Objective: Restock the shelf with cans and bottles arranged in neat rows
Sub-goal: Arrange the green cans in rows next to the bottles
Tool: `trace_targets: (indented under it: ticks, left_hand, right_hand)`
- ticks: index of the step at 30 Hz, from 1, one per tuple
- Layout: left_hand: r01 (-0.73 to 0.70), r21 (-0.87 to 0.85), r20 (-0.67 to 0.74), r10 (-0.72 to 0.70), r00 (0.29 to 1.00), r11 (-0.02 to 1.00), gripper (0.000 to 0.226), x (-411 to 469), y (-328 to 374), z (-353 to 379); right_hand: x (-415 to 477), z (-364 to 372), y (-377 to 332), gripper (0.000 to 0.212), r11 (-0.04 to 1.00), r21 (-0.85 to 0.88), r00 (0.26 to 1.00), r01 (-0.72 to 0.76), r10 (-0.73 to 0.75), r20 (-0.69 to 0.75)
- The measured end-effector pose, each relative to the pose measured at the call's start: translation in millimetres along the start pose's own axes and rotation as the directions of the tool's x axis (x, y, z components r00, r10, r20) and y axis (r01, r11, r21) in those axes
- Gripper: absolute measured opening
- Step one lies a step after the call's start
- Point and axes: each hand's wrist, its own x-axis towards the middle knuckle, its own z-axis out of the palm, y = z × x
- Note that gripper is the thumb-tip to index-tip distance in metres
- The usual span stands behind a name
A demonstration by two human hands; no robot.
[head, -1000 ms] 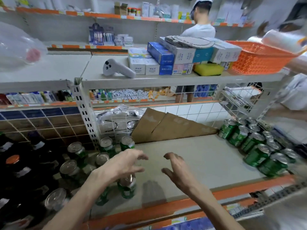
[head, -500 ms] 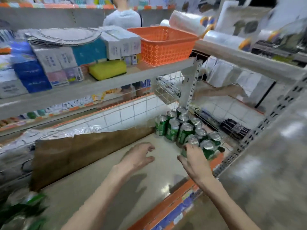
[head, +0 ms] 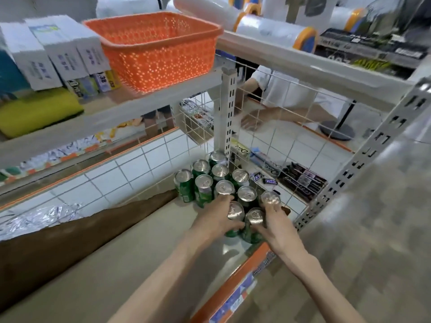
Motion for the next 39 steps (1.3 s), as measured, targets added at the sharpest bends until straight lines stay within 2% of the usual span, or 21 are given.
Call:
trace_targets:
  ticks: [4,9,13,16,19,23,28,32,36,39]
  left_hand:
    - [-0.028,0.020,-0.042,0.029,0.999,0.999,0.040,5,0,4]
    - [-0.044,0.003,-0.021,0.044,0.999,0.999,0.037,-18,-26,-19]
    - [0.048,-0.078,-0.072,-0.053,0.996,0.996,0.040,-66,-65,-66]
    - [0.127,-0.080,-0.151,-0.138,0.979,0.989,0.039,-116,-103,-102]
    - [0.196,-0.114,-0.215,-0.217,0.952,0.974,0.035,-171,-141,-130]
    - [0.288,-0.127,-0.284,-0.313,0.906,0.949,0.039,-239,-184,-153]
    - [0.382,-0.193,-0.355,-0.427,0.832,0.904,0.046,-305,-219,-159]
    - [0.428,-0.204,-0.386,-0.474,0.792,0.881,0.042,-339,-239,-158]
    - [0.468,-0.204,-0.412,-0.509,0.756,0.860,0.038,-358,-250,-158]
    - [0.463,-0.218,-0.441,-0.510,0.739,0.859,0.041,-365,-254,-157]
  right_hand:
    - [-1,-2,-1,0.059,0.999,-0.047,1.000,0.022,-0.022,0.016]
    - [0,-8,-16,0.052,0.994,-0.099,0.998,0.055,-0.050,0.048]
    - [4,2,-60,0.044,0.978,-0.109,0.979,0.179,-0.166,0.114]
    - [4,14,-112,0.043,0.958,-0.040,0.949,0.284,-0.275,0.153]
    - [1,25,-164,0.035,0.909,0.083,0.885,0.409,-0.418,0.205]
    - [-8,38,-230,0.031,0.807,0.212,0.750,0.551,-0.591,0.297]
    - [-26,57,-299,0.028,0.727,0.262,0.641,0.634,-0.684,0.349]
    - [-37,74,-334,0.039,0.681,0.252,0.570,0.688,-0.721,0.394]
    - [-44,85,-357,0.036,0.669,0.208,0.565,0.713,-0.725,0.395]
    - [-48,89,-367,0.041,0.695,0.115,0.622,0.710,-0.695,0.359]
